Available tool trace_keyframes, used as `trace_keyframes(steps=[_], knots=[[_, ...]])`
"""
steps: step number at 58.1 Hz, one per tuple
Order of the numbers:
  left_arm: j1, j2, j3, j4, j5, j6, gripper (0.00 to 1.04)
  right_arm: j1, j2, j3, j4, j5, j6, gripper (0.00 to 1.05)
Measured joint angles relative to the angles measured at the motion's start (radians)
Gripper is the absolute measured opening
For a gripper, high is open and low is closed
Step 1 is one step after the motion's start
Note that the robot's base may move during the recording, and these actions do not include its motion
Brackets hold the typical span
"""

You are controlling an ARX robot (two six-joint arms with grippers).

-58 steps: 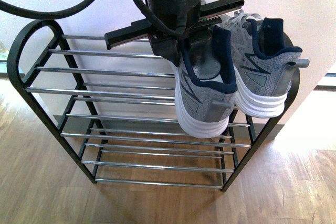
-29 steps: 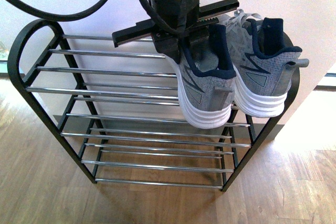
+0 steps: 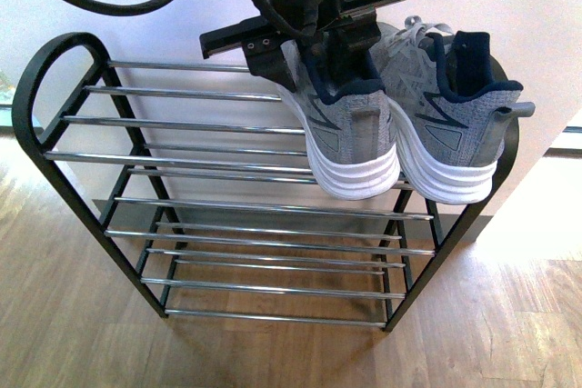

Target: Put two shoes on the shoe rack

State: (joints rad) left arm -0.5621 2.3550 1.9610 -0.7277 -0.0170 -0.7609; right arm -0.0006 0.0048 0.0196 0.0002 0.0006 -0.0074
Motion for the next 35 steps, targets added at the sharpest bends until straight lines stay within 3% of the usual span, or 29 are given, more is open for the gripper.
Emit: trace_keyframes(steps=[5, 13, 20, 25, 26, 29, 35], knots=[[-0.001, -0.071, -0.074, 0.028, 0.042, -0.007, 0.72, 0.000, 0.000, 0.000, 0.000, 0.000, 0.000, 0.95], [0.005, -0.209, -0.182, 0.053, 0.021, 0.005, 0.97, 0.000, 0.000, 0.000, 0.000, 0.000, 0.000, 0.95], [0.045, -0.353, -0.272, 0.103, -0.096, 0.072, 0.95, 0.000, 0.000, 0.000, 0.000, 0.000, 0.000, 0.95], [0.107, -0.520, -0.433, 0.266, -0.377, 0.246, 0.95, 0.000, 0.000, 0.000, 0.000, 0.000, 0.000, 0.95], [0.124, -0.562, -0.488, 0.346, -0.421, 0.313, 0.94, 0.000, 0.000, 0.000, 0.000, 0.000, 0.000, 0.95], [0.169, -0.669, -0.698, 0.740, -0.383, 0.489, 0.82, 0.000, 0.000, 0.000, 0.000, 0.000, 0.000, 0.95], [0.208, -0.772, -0.964, 1.189, -0.335, 0.639, 0.65, 0.000, 0.000, 0.000, 0.000, 0.000, 0.000, 0.95]])
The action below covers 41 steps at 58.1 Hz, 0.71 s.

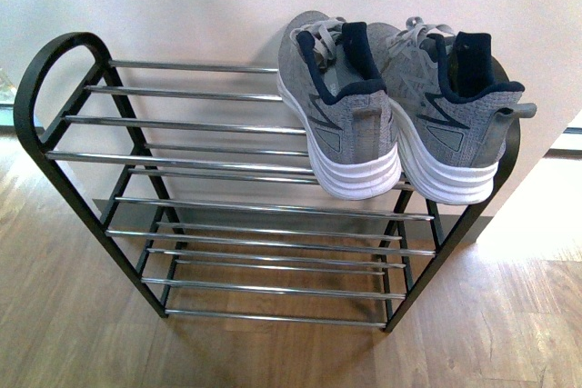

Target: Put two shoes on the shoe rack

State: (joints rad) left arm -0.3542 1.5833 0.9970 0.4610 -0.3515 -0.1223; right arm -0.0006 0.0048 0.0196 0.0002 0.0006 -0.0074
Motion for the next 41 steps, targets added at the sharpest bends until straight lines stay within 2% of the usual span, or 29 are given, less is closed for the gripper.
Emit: trace_keyframes(steps=[2, 8, 22, 41], knots=[[0.011, -0.029, -0.078, 0.104, 0.016, 0.028, 0.60, 0.000, 0.000, 0.000, 0.000, 0.000, 0.000, 0.95], [0.045, -0.104, -0.264, 0.288, 0.059, 0.076, 0.44, 0.000, 0.000, 0.000, 0.000, 0.000, 0.000, 0.95], [0.143, -0.288, -0.555, 0.388, 0.144, 0.104, 0.01, 0.000, 0.000, 0.000, 0.000, 0.000, 0.000, 0.95], [0.222, -0.481, -0.758, 0.396, 0.222, 0.111, 0.01, 0.000, 0.000, 0.000, 0.000, 0.000, 0.000, 0.95]])
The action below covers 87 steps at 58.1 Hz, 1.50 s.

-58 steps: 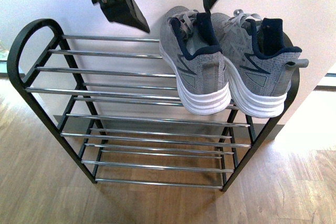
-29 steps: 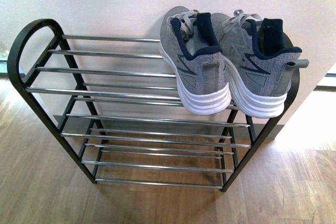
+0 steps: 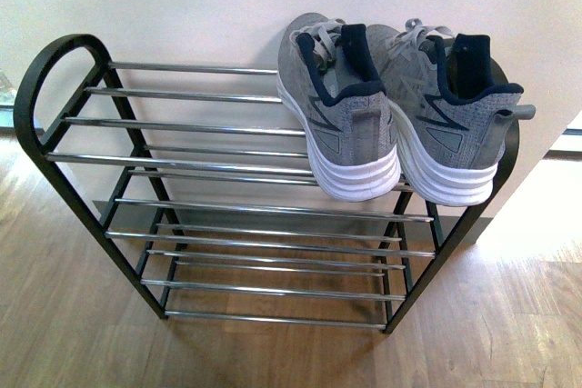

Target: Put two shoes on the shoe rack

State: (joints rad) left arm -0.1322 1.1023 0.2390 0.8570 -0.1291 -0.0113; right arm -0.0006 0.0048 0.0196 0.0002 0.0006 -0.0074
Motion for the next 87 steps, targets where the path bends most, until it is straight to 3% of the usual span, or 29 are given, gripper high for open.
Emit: trace_keyframes(steps=[17, 19, 24, 36, 87], knots=[[0.049, -0.177, -0.113, -0.068, 0.049, 0.000, 0.01, 0.000, 0.000, 0.000, 0.000, 0.000, 0.000, 0.95], [0.084, -0.210, -0.126, -0.088, 0.107, 0.001, 0.01, 0.000, 0.000, 0.000, 0.000, 0.000, 0.000, 0.95], [0.126, -0.282, -0.153, -0.132, 0.122, 0.002, 0.01, 0.000, 0.000, 0.000, 0.000, 0.000, 0.000, 0.95], [0.128, -0.355, -0.213, -0.138, 0.129, 0.003, 0.01, 0.000, 0.000, 0.000, 0.000, 0.000, 0.000, 0.95], [0.128, -0.818, -0.225, -0.573, 0.129, 0.003, 0.01, 0.000, 0.000, 0.000, 0.000, 0.000, 0.000, 0.95]])
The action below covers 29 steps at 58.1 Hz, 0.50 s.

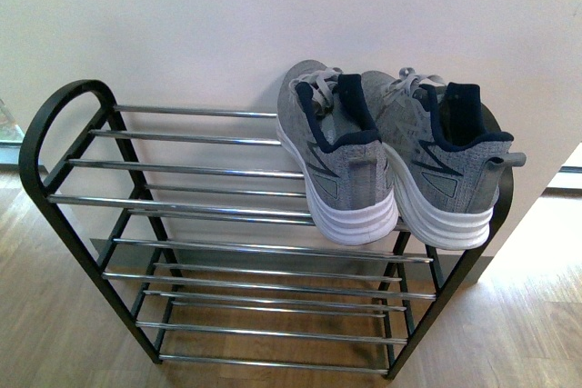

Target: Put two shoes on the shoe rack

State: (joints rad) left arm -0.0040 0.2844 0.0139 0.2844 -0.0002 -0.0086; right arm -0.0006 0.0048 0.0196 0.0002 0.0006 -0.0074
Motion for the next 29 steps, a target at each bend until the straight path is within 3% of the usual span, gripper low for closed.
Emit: trace_keyframes(steps=[23, 29], knots=[[0.000, -0.106, 0.000, -0.105, 0.000, 0.000, 0.01, 0.000, 0.000, 0.000, 0.000, 0.000, 0.000, 0.95], [0.000, -0.224, 0.000, -0.259, 0.000, 0.000, 0.01, 0.000, 0.000, 0.000, 0.000, 0.000, 0.000, 0.95]])
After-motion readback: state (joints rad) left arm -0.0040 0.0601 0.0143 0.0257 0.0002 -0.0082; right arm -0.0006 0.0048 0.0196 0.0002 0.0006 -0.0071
